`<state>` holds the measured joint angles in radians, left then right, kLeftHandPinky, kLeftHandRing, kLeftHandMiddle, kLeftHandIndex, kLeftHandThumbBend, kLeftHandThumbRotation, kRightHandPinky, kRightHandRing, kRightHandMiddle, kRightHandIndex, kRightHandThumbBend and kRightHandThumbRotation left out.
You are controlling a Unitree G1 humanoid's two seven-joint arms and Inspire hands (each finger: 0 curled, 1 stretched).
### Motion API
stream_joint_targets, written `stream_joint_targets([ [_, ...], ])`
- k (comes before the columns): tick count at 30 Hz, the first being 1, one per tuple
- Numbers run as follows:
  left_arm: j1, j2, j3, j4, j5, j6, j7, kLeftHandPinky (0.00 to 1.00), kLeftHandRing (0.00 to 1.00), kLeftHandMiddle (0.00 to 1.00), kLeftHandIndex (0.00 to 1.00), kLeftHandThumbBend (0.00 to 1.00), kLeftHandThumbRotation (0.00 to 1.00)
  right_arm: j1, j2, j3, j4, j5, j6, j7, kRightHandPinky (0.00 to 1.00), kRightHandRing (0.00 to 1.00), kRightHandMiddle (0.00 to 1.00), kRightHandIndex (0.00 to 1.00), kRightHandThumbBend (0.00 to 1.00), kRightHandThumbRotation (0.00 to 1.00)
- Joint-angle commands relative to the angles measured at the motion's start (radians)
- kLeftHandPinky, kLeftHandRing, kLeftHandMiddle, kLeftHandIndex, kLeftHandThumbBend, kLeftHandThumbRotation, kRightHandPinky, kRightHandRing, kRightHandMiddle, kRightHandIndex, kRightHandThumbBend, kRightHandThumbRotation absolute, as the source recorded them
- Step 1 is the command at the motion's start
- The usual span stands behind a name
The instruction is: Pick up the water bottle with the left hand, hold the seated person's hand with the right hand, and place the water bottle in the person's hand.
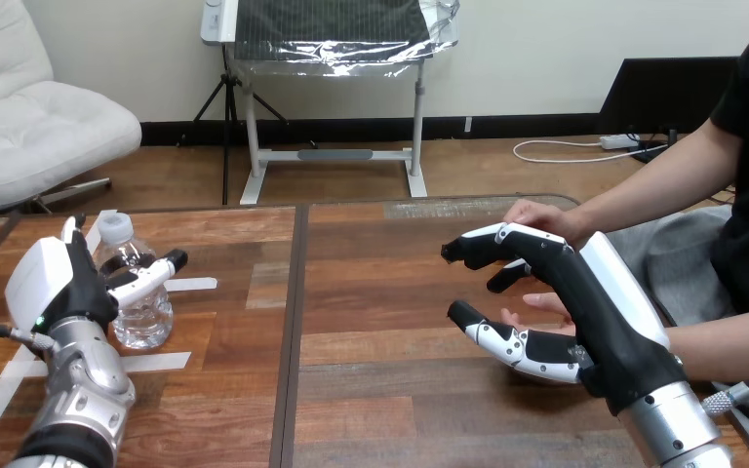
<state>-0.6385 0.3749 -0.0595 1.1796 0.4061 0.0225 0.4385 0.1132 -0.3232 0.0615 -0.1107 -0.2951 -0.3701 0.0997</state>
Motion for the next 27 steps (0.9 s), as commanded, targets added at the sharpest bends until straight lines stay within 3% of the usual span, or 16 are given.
stream_joint_targets([
  [1, -0.096, 0.026, -0.039, 0.025, 0.027, 0.001, -0.015, 0.77, 0.86, 0.91, 0.93, 0.90, 0.61, -0.057, -0.023, -0.027, -0.025, -0.003, -0.008, 0.001, 0.57, 0.70, 0.71, 0.65, 0.51, 0.00],
  [10, -0.106, 0.029, -0.071, 0.055, 0.032, 0.008, -0.030, 0.76, 0.85, 0.90, 0.93, 0.90, 0.65, -0.048, -0.031, -0.033, -0.037, -0.007, 0.002, 0.003, 0.58, 0.69, 0.71, 0.65, 0.52, 0.00],
  [18, -0.106, 0.022, -0.069, 0.069, 0.014, -0.004, -0.025, 0.72, 0.82, 0.86, 0.89, 0.91, 0.62, -0.041, -0.038, -0.038, -0.041, -0.005, 0.001, -0.001, 0.58, 0.69, 0.70, 0.64, 0.52, 0.00],
  [22, -0.103, 0.010, -0.041, 0.078, -0.026, -0.036, -0.029, 0.69, 0.79, 0.84, 0.86, 0.88, 0.53, -0.029, -0.045, -0.047, -0.057, 0.000, 0.022, 0.008, 0.58, 0.68, 0.70, 0.64, 0.53, 0.00],
  [27, -0.101, 0.002, -0.039, 0.076, -0.036, -0.041, -0.028, 0.66, 0.76, 0.81, 0.82, 0.84, 0.42, -0.024, -0.047, -0.052, -0.059, 0.006, 0.021, 0.011, 0.58, 0.68, 0.70, 0.64, 0.53, 0.00],
])
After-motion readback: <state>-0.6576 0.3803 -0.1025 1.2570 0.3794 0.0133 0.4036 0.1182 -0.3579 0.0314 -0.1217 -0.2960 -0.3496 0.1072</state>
